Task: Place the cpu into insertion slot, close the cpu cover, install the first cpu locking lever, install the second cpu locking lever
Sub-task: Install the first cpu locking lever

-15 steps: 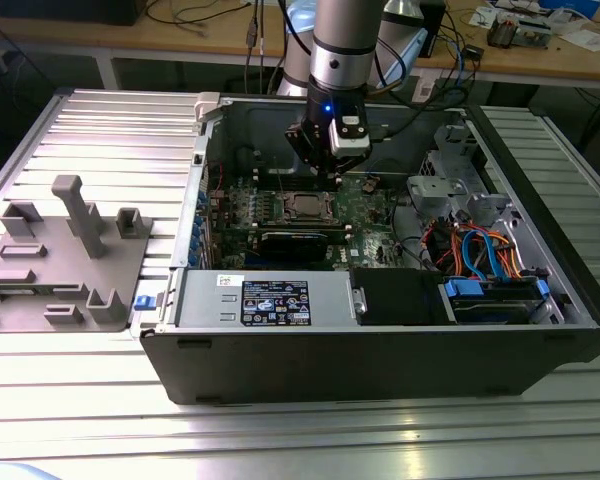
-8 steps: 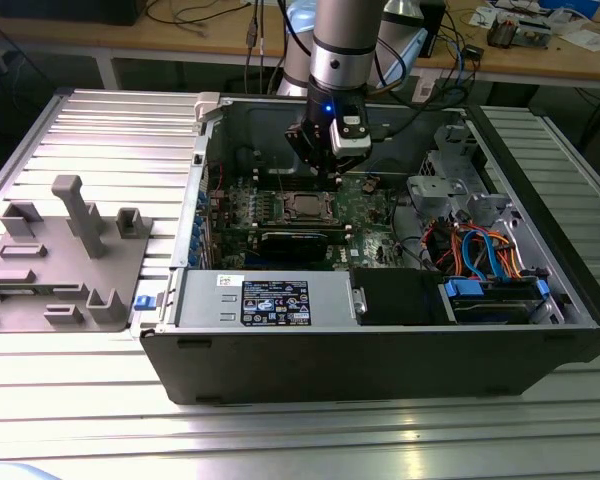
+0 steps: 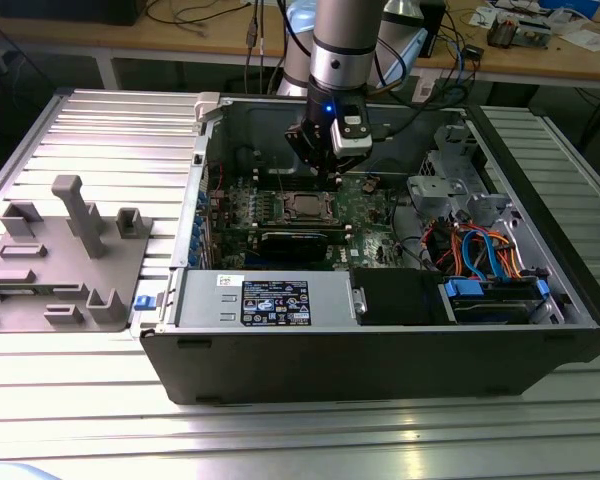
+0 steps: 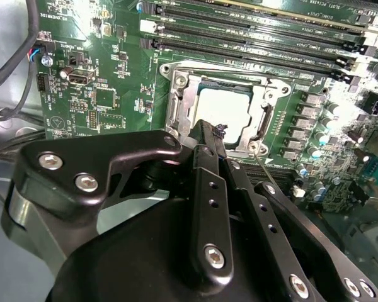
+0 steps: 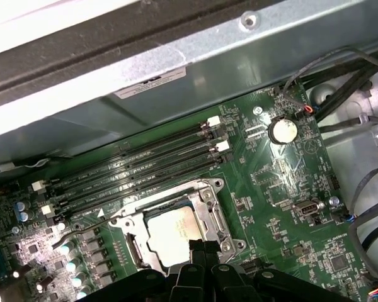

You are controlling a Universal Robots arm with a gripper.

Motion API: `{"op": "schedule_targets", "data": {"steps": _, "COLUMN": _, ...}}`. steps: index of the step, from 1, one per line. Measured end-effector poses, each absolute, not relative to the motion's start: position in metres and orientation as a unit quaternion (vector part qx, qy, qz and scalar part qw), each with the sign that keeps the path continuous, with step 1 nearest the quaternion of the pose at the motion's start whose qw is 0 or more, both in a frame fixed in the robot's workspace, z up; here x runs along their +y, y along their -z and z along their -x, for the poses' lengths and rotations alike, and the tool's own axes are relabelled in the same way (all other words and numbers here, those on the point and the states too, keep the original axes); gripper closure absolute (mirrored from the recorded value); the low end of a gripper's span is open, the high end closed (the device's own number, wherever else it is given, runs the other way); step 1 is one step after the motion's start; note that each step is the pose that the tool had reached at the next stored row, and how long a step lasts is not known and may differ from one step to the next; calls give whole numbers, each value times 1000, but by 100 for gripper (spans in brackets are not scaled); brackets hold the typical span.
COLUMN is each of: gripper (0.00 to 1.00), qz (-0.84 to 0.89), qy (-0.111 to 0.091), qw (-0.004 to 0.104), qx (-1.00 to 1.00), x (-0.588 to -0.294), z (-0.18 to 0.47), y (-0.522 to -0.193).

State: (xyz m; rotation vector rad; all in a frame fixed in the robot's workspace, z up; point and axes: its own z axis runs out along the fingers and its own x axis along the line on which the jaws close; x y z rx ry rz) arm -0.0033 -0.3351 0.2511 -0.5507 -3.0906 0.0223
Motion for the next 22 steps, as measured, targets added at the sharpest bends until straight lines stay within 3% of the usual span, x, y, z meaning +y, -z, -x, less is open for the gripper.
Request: {"op": "schedule_targets", "data": {"steps": 22, "gripper": 89, "qz": 149, "qy": -7, "qw": 1, "qx": -989, "x": -335, "z": 3, "y": -251}}
